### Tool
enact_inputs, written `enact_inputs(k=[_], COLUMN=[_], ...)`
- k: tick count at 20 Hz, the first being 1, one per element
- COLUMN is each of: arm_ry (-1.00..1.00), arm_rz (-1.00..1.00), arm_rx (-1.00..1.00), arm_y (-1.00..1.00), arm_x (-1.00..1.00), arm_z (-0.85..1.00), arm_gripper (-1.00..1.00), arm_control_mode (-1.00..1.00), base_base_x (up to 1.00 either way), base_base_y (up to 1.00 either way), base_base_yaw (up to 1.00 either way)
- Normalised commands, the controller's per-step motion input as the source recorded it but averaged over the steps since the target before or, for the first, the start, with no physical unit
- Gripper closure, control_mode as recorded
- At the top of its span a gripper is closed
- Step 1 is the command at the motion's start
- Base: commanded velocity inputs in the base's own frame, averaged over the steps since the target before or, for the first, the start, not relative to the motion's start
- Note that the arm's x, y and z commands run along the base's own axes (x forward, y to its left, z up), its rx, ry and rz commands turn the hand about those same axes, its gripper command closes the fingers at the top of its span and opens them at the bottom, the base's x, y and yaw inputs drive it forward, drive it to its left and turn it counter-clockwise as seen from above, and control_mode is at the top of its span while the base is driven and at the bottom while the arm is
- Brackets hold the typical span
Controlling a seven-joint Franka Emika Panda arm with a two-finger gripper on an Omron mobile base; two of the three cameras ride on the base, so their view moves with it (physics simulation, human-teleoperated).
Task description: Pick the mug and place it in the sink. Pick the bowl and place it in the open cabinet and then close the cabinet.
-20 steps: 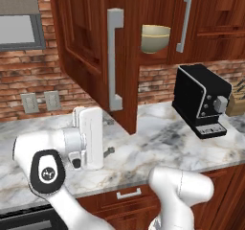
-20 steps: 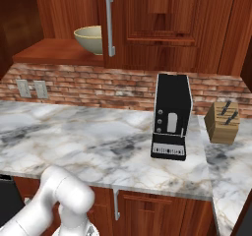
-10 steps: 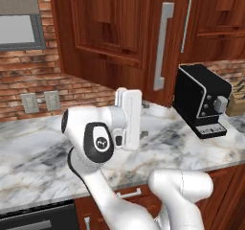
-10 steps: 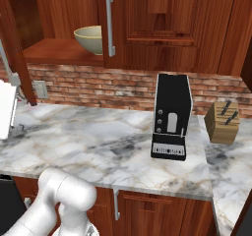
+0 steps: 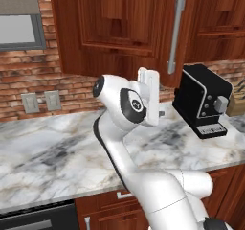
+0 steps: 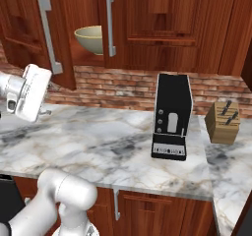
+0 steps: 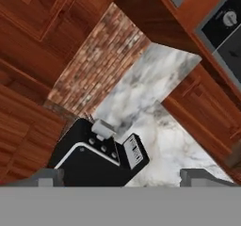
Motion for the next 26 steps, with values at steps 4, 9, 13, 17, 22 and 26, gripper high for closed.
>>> enact_inputs(k=[4, 9, 13, 17, 22, 26], arm_ry=[0.24, 0.3, 0.32, 0.26, -0.07, -0.28], arm_rz=[0.13, 0.15, 0.18, 0.24, 0.25, 0.26], arm_rx=[0.17, 0.14, 0.09, 0.07, 0.2, 0.33], arm_y=[-0.77, -0.57, -0.22, 0.0, 0.0, 0.0], arm_x=[0.43, 0.6, 0.79, 0.79, 0.42, 0.15], arm_z=[0.11, 0.06, 0.14, 0.07, -0.21, -0.53], arm_gripper=[-1.0, -1.0, -1.0, -1.0, -1.0, -1.0], arm_control_mode=[-1.0, -1.0, -1.0, -1.0, -1.0, -1.0], base_base_x=[0.0, 0.0, 0.0, 0.0, 0.0, 0.0], base_base_y=[0.0, 0.0, 0.0, 0.0, 0.0, 0.0], base_base_yaw=[0.0, 0.0, 0.0, 0.0, 0.0, 0.0])
